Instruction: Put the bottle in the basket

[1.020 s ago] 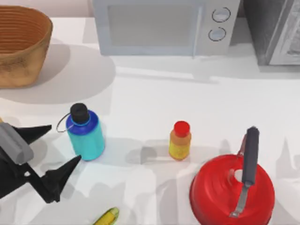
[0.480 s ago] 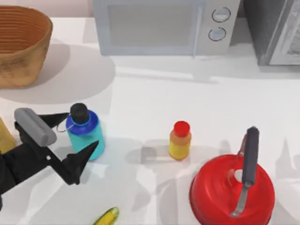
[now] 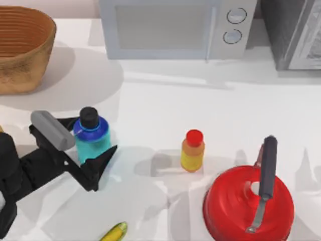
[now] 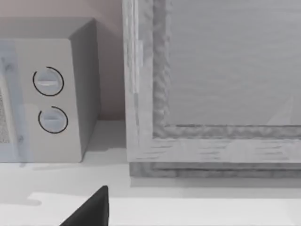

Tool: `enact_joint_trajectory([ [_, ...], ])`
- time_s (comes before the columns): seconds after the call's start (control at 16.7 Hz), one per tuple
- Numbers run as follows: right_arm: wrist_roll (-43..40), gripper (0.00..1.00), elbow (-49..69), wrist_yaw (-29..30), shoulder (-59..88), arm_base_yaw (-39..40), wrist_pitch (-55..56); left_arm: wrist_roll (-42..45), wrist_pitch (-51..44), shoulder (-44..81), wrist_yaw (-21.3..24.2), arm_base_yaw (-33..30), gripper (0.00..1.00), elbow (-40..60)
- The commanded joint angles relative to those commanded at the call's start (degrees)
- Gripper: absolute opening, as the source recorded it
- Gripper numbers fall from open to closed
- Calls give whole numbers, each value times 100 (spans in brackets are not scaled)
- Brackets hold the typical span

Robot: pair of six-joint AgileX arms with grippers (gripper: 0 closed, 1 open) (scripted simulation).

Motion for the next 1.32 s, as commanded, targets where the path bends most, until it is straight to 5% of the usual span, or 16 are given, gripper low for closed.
enact_joint_trajectory([
  [0.72,0,100,0,0,0,0,0,0,0,0,0,0,2,0],
  [1.32,0,100,0,0,0,0,0,8,-4,-6,4,3,0,-5],
])
